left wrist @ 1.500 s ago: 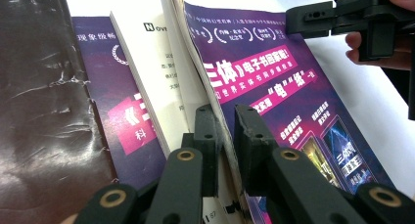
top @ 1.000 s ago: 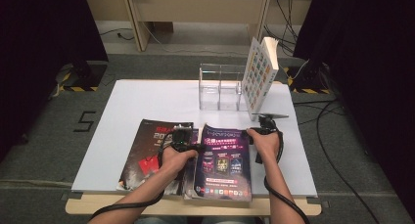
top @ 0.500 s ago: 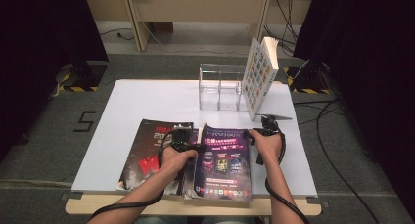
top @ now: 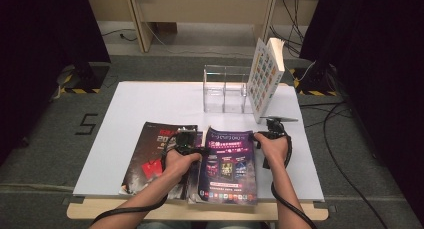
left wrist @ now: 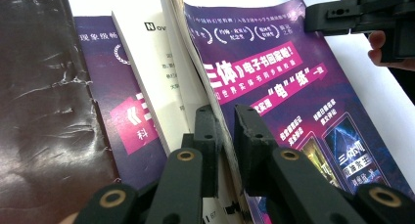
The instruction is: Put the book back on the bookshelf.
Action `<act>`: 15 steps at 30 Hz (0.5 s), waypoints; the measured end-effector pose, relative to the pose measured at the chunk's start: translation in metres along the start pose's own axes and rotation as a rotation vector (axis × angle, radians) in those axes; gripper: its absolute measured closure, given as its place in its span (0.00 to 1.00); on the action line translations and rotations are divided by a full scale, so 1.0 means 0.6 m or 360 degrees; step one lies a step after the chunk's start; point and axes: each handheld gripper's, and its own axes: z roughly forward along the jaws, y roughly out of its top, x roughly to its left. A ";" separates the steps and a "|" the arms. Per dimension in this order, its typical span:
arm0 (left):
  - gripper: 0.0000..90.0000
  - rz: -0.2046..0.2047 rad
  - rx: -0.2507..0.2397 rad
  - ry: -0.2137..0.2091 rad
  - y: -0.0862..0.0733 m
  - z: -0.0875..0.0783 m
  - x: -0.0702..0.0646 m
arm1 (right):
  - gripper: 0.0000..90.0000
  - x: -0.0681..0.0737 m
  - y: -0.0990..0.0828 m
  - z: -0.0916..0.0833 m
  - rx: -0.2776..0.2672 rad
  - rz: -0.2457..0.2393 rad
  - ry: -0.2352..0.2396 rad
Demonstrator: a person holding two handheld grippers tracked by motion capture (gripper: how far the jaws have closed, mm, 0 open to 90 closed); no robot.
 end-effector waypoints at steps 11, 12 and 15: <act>0.89 -0.0002 -0.0002 0.0002 0.000 0.000 0.000 | 0.79 0.001 -0.001 -0.002 0.0022 0.0004 0.0059; 0.89 -0.0003 -0.0001 0.0001 0.000 0.000 0.000 | 0.79 0.002 -0.001 -0.001 0.0029 0.0002 0.0047; 0.89 -0.0003 -0.0003 0.0000 0.000 0.000 0.000 | 0.80 -0.001 -0.001 0.000 0.0031 0.0005 0.0061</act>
